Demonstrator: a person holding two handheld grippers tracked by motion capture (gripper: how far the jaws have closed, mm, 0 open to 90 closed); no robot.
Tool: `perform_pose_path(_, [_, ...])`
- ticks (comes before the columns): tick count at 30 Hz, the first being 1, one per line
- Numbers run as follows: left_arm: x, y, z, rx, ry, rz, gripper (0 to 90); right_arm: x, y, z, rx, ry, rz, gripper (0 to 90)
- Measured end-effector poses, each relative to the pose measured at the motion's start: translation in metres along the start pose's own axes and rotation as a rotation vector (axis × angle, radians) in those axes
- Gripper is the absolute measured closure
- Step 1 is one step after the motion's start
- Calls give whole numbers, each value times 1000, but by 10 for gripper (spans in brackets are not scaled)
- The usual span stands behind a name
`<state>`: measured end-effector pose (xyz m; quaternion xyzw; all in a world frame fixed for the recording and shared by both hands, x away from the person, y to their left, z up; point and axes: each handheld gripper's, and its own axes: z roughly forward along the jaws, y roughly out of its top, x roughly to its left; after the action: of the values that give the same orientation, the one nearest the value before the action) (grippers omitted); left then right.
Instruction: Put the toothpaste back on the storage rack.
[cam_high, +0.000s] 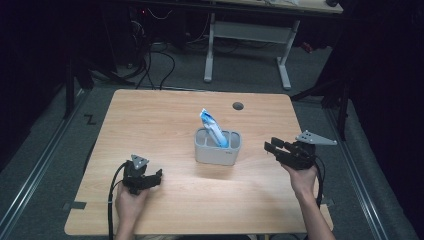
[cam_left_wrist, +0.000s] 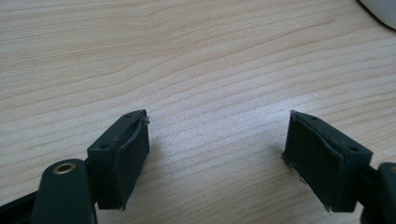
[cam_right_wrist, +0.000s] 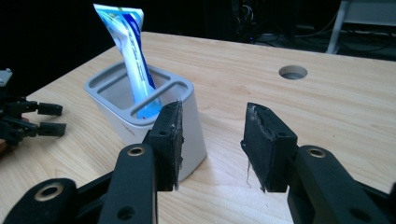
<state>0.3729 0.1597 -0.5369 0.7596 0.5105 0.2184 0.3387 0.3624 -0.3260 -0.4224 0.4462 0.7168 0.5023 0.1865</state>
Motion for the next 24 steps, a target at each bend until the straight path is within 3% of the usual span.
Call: perform_pose_path(24, [0, 0, 0, 0, 0, -1, 226, -18, -32, 3, 37, -58, 60, 570])
